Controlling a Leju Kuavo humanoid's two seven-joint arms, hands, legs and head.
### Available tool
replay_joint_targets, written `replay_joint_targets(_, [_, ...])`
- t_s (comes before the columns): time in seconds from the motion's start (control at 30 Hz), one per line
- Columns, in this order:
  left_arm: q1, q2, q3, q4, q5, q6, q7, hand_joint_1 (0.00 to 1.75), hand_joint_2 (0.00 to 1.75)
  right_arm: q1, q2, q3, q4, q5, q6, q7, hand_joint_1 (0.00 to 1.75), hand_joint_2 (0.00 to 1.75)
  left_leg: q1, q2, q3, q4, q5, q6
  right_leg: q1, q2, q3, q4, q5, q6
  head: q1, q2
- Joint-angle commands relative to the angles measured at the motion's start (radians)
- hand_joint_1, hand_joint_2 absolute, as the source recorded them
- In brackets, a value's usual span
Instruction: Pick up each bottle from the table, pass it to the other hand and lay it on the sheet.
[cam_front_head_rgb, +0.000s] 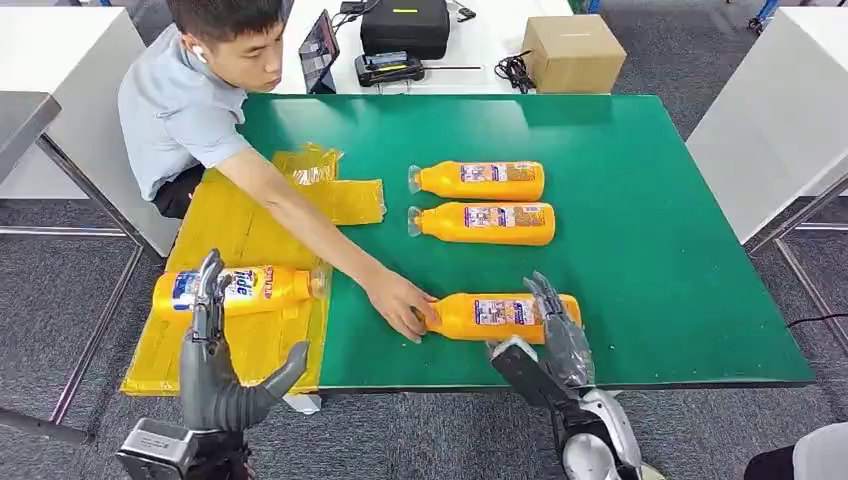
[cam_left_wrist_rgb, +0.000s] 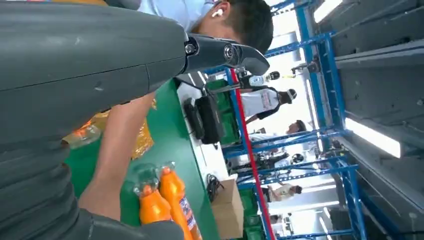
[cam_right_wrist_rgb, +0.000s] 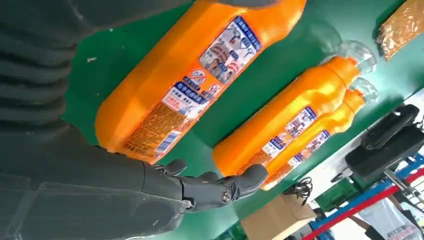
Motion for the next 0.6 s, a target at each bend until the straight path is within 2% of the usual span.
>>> replay_joint_targets(0.03, [0.015, 0.005, 0.043, 0.011, 0.165, -0.072, -0.029, 0.00, 1.75, 0.018, -0.055, -0.022, 0.006, -0.302, 0.189, -0.024, 0.00, 0.00, 0.001, 0.001, 0.006, 0.000, -0.002, -0.002, 0.001, 0.000, 0.006, -0.001, -0.002, -0.002, 0.000, 0.000])
replay_joint_targets(0.17, [-0.006, 0.018, 0.030, 0.049, 0.225, -0.078, -0.010, 0.00, 1.75, 0.022, -0.120, 0.038, 0.013, -0.424, 0.274, 0.023, 0.00, 0.00, 0.000, 0.000, 0.003, 0.000, -0.001, -0.001, 0.000, 0.000, 0.003, -0.001, -0.001, -0.001, 0.000, 0.000])
replay_joint_targets(0.2, [-0.010, 0.017, 0.029, 0.056, 0.237, -0.078, -0.011, 0.00, 1.75, 0.023, -0.150, 0.069, 0.013, -0.341, 0.219, 0.019, 0.00, 0.00, 0.001, 0.000, 0.005, 0.000, -0.002, -0.002, 0.001, 0.000, 0.006, -0.001, -0.002, -0.002, 0.000, 0.000])
replay_joint_targets(0.23, [-0.010, 0.016, 0.028, 0.054, 0.246, -0.084, -0.008, 0.00, 1.75, 0.016, -0.164, 0.094, 0.020, -0.265, 0.177, 0.025, 0.00, 1.75, 0.000, 0.000, 0.004, -0.001, -0.001, -0.001, 0.001, 0.000, 0.005, -0.002, -0.001, -0.002, 0.000, 0.000])
replay_joint_targets(0.3, [-0.001, 0.002, 0.032, 0.045, 0.229, -0.078, 0.002, 0.00, 1.75, -0.004, -0.209, 0.151, 0.023, 0.000, 0.030, 0.085, 0.00, 1.75, 0.000, 0.001, 0.004, -0.001, -0.002, -0.001, 0.001, 0.001, 0.004, -0.001, -0.001, -0.002, 0.000, 0.000])
replay_joint_targets(0.33, [0.003, -0.003, 0.034, 0.040, 0.222, -0.079, 0.009, 0.00, 1.75, -0.011, -0.216, 0.165, 0.022, 0.089, -0.007, 0.111, 0.00, 1.75, 0.000, 0.001, 0.003, -0.001, -0.001, -0.001, 0.000, 0.000, 0.003, -0.001, 0.000, -0.001, 0.000, 0.000])
replay_joint_targets(0.43, [-0.003, -0.014, 0.029, 0.047, 0.205, -0.075, 0.033, 0.00, 1.75, -0.063, -0.220, 0.177, 0.028, 0.221, -0.016, 0.147, 0.00, 1.75, 0.001, 0.004, 0.004, 0.000, -0.002, -0.002, 0.001, 0.003, 0.004, -0.001, -0.001, -0.002, 0.000, 0.000])
replay_joint_targets(0.47, [-0.009, -0.017, 0.025, 0.054, 0.205, -0.078, 0.041, 0.00, 1.75, -0.092, -0.230, 0.198, 0.038, 0.334, -0.052, 0.155, 0.00, 1.75, 0.000, 0.002, 0.003, 0.000, -0.001, -0.001, 0.001, 0.002, 0.003, -0.001, 0.000, -0.002, 0.000, 0.000])
replay_joint_targets(0.6, [-0.021, -0.018, 0.014, 0.071, 0.202, -0.074, 0.049, 0.00, 1.75, -0.169, -0.249, 0.254, 0.077, 0.532, -0.111, 0.191, 0.00, 1.75, 0.000, 0.006, 0.004, 0.000, -0.002, -0.002, 0.000, 0.005, 0.002, 0.000, 0.000, -0.002, -0.001, 0.000])
